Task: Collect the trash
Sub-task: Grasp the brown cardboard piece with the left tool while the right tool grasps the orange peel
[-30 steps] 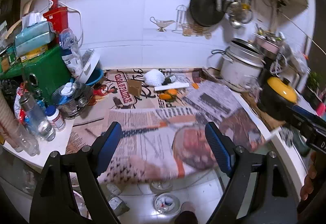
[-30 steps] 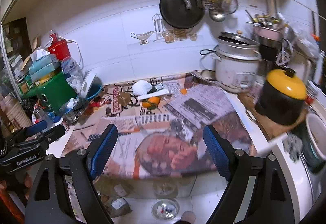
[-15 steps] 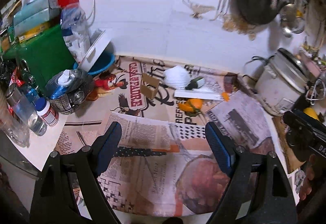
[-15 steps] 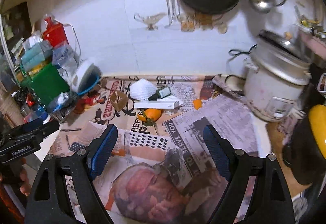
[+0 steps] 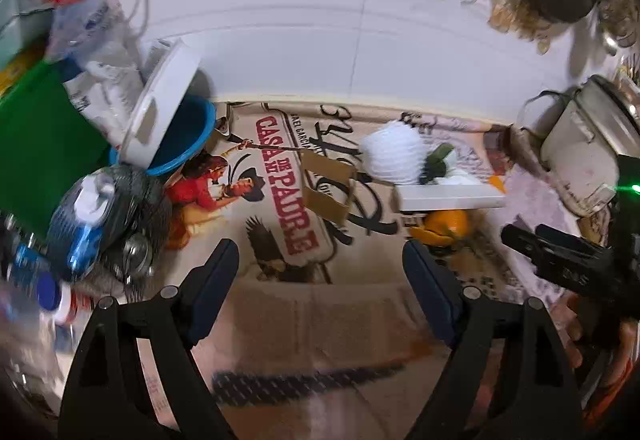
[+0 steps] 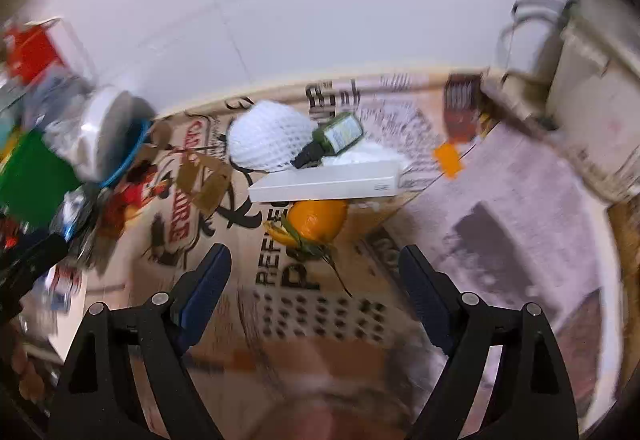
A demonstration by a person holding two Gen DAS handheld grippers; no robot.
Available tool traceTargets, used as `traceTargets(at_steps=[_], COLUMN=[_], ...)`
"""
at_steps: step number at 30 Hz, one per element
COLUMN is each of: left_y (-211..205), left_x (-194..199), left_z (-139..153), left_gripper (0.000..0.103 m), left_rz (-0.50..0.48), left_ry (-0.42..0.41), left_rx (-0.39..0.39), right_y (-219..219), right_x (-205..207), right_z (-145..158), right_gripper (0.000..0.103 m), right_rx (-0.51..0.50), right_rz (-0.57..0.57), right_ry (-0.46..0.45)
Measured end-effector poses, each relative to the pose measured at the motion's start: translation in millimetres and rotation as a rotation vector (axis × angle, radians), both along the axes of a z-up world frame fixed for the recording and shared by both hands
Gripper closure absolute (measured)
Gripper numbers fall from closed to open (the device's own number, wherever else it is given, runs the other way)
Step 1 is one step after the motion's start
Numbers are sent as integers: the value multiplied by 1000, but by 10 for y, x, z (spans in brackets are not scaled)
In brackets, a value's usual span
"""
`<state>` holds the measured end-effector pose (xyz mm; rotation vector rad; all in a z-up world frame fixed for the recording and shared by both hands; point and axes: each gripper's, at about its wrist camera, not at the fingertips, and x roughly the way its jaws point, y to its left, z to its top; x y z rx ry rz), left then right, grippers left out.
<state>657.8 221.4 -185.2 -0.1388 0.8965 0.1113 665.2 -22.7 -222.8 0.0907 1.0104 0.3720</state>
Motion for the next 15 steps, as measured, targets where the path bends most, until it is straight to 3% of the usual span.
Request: traceTargets(at_steps=[4,8,15], left_y=[135,195,199], left_x=[284,528,916], left_z=[-251,-527,-804], left_gripper=[19,19,19], left_rz=[-35,-61,-89], left_ry=[50,114,164], left_rx=[-6,-38,-99], right_y=[173,277,295], right_x=[325,519,516], right_z=[-343,-605,-626], right_gripper=[24,41,64], right_rx=[13,3,-18], right_rz=[-40,-58,-40], right_ry=[86,154,153])
